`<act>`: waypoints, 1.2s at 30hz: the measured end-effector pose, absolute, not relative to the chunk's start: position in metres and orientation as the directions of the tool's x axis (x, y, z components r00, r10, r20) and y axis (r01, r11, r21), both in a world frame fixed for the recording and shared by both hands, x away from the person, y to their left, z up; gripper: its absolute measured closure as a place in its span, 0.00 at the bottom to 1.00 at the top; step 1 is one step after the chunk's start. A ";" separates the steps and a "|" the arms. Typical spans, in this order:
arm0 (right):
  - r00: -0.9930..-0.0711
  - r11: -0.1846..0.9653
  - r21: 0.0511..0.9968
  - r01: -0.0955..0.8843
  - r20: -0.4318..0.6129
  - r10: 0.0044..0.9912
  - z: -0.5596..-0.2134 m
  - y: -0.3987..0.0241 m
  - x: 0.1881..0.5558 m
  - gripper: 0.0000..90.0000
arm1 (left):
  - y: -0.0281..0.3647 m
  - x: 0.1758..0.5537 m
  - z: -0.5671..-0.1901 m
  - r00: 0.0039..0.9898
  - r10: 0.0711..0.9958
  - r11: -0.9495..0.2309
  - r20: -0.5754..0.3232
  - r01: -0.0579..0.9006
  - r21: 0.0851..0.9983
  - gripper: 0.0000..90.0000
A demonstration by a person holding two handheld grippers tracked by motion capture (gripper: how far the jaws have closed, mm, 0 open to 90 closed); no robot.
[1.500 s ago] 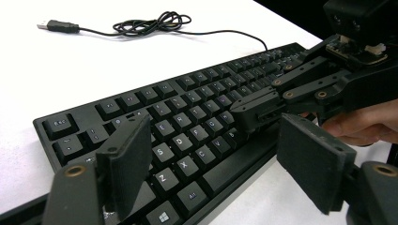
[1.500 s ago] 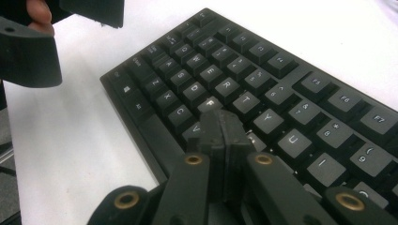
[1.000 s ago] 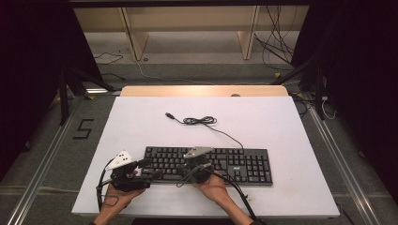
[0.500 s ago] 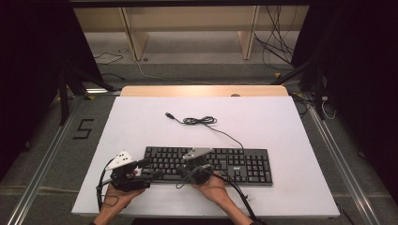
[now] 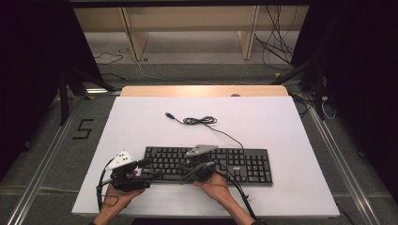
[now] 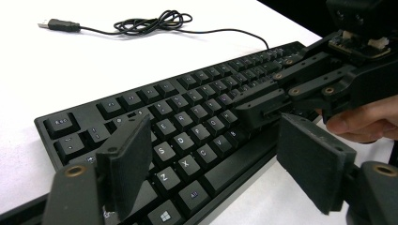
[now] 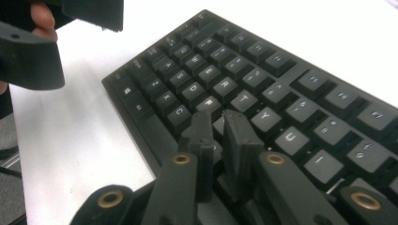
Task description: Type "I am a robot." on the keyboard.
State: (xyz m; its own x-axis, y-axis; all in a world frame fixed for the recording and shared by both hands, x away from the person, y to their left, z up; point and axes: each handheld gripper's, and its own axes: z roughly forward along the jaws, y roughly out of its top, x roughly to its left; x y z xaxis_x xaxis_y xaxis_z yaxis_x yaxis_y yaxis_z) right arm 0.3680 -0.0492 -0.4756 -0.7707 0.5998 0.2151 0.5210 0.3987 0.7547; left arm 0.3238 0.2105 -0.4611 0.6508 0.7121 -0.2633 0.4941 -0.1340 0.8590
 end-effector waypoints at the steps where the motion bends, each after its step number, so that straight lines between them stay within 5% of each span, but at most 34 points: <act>1: -0.769 0.396 0.755 0.522 0.217 0.601 -0.475 -0.050 0.368 0.92 | 0.210 0.324 -0.461 0.651 0.712 -0.134 -0.262 0.493 0.860 0.30; 13: -0.758 0.369 0.768 0.524 0.223 0.613 -0.468 -0.058 0.372 0.85 | 0.211 0.324 -0.461 0.651 0.712 -0.133 -0.263 0.493 0.860 0.29; 22: -0.725 0.336 0.766 0.548 0.235 0.647 -0.463 -0.071 0.380 0.62 | 0.211 0.324 -0.461 0.650 0.713 -0.131 -0.264 0.493 0.860 0.29; 36: -0.697 0.327 0.766 0.553 0.209 0.686 -0.461 -0.085 0.385 0.72 | 0.211 0.324 -0.461 0.651 0.713 -0.134 -0.261 0.492 0.860 0.30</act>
State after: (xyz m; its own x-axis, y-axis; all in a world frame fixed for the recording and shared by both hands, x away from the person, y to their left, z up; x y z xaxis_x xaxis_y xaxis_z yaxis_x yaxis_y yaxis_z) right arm 0.3855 -0.0848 -0.4613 -0.6966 0.6863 0.2093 0.5527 0.3272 0.7664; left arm 0.3238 0.2114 -0.4609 0.6510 0.7128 -0.2611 0.4916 -0.1338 0.8605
